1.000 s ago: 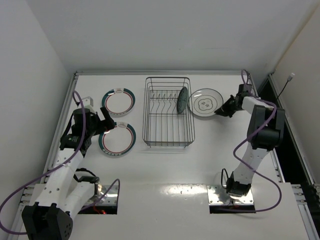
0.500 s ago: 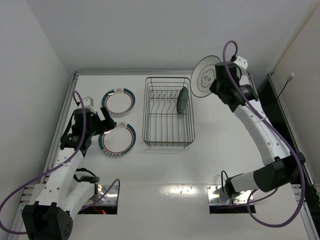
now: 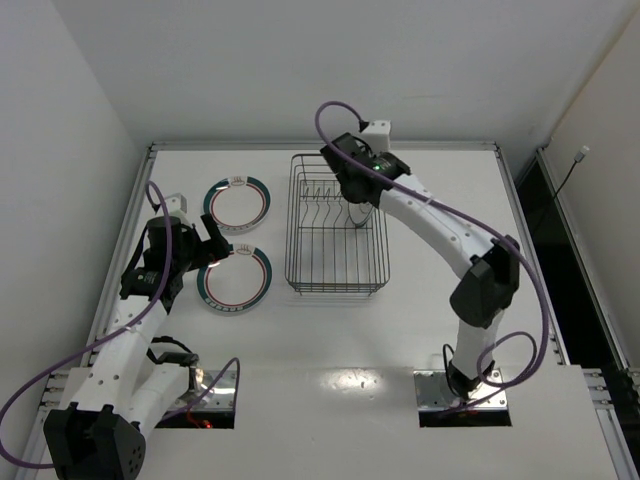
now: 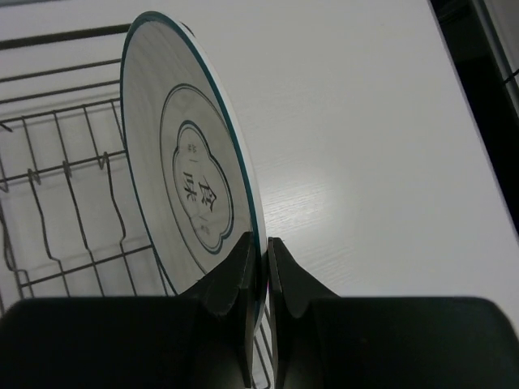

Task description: Load the plates into the dish rack

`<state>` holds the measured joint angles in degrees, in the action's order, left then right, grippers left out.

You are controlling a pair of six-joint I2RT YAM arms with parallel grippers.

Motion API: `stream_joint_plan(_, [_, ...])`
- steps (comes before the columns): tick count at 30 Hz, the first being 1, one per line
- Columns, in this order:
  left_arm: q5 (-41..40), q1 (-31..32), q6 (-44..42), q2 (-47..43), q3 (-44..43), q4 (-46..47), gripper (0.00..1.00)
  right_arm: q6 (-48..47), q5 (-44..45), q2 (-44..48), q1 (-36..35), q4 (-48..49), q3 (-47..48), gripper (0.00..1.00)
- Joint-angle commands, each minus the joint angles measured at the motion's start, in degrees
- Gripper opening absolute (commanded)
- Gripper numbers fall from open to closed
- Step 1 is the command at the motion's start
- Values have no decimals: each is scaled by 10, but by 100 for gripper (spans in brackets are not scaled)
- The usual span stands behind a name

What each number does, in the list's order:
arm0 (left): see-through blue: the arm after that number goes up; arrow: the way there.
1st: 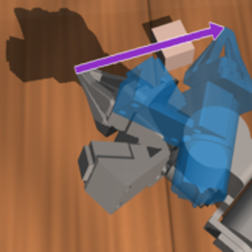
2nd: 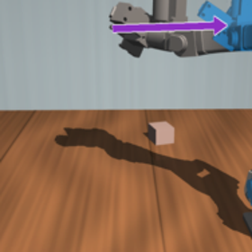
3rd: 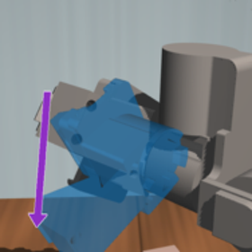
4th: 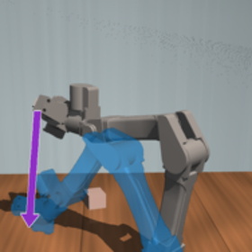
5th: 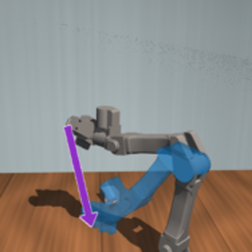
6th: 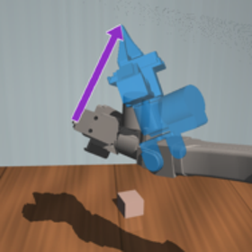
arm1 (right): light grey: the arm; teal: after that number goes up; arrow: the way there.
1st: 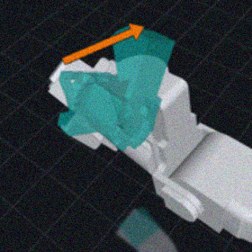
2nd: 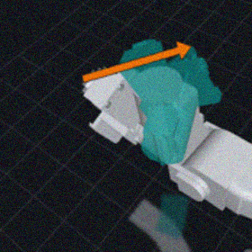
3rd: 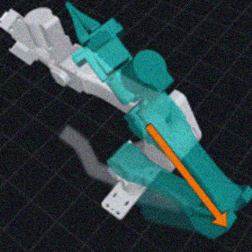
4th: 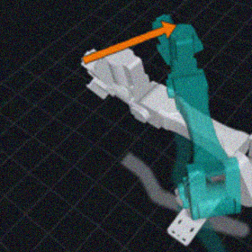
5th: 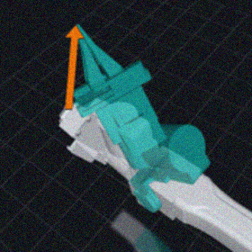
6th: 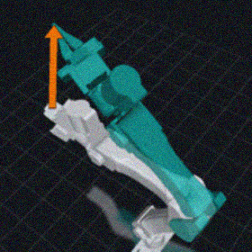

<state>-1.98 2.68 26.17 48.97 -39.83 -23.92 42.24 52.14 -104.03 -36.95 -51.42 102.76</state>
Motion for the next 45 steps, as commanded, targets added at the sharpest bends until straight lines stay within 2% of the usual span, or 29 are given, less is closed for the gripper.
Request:
stream_joint_plan(1, [-4,6,3,-1,-12,10,100,9,102,-28,-13,-33,55,0])
stream_joint_plan(7, [-4,6,3,-1,-12,10,100,-26,152,-67,-34,-32,92,0])
stream_joint_plan(11, [-4,6,3,-1,-12,10,100,-32,168,-54,-39,-24,97,0])
stream_joint_plan(16, [-4,6,3,-1,-12,10,100,-82,174,-25,-44,46,63,0])
stream_joint_plan(29, [-9,6,3,-1,-12,10,100,-124,139,-116,-33,65,84,0])
stream_joint_plan(37, [-9,6,3,4,-12,5,100,-98,65,-145,-15,58,70,0])
stream_joint_plan(41, [-9,6,3,4,-12,5,100,-98,7,-124,-9,53,64,7])
stream_joint_plan(45, [-14,6,3,15,-12,5,100,-93,-28,-109,-4,7,82,22])
